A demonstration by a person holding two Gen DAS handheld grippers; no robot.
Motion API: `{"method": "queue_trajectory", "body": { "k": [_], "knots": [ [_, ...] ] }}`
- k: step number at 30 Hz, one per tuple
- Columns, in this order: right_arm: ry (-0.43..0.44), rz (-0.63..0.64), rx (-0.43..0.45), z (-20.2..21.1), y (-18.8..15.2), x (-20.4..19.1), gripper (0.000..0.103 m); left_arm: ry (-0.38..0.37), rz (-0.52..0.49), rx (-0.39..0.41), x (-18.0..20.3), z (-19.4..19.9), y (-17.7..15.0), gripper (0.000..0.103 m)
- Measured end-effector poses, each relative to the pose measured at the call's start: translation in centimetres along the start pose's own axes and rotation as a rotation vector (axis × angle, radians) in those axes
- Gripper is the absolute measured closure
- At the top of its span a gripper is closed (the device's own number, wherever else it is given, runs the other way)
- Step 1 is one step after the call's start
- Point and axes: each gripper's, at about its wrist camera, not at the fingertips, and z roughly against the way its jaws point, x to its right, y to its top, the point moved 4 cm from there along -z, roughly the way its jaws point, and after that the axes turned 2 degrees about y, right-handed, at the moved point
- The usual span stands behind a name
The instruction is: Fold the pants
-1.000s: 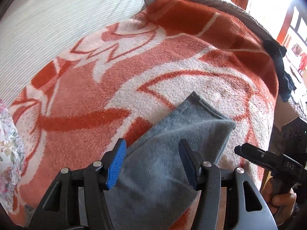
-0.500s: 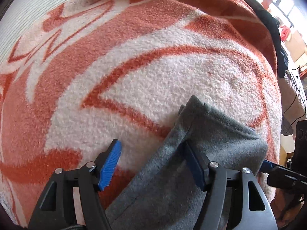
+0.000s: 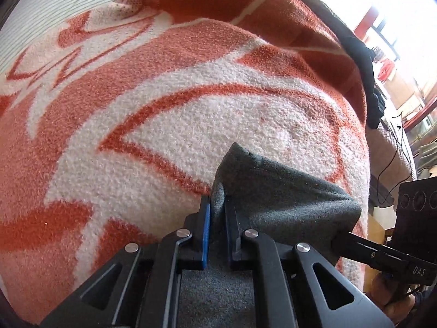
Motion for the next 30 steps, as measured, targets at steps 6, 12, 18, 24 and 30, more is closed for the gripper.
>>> {"method": "queue_trajectory", "body": {
  "k": [6,12,18,24,30],
  "knots": [
    [0.033,0.089,-0.024,1.3,-1.1,-4.6,0.096,-0.046,0.027,0.103,-1.0,5.7,-0.2,0.096],
    [0.121,0.201,-0.082,1.7,-4.7,-11.6,0.096,-0.104,0.093,0.252,-3.1,13.6,-3.1,0.097],
    [0.226,0.288,-0.207,-1.3,-10.7,-17.2,0.096,-0.090,0.181,0.349,-6.6,19.1,-7.8,0.097],
    [0.259,0.337,-0.329,-4.5,-16.0,-19.1,0.096,-0.063,0.310,0.386,-11.1,20.6,-13.6,0.097],
    [0.241,0.349,-0.453,-7.9,-20.5,-18.0,0.096,-0.056,0.446,0.364,-14.5,19.0,-19.3,0.098]
  ]
}}
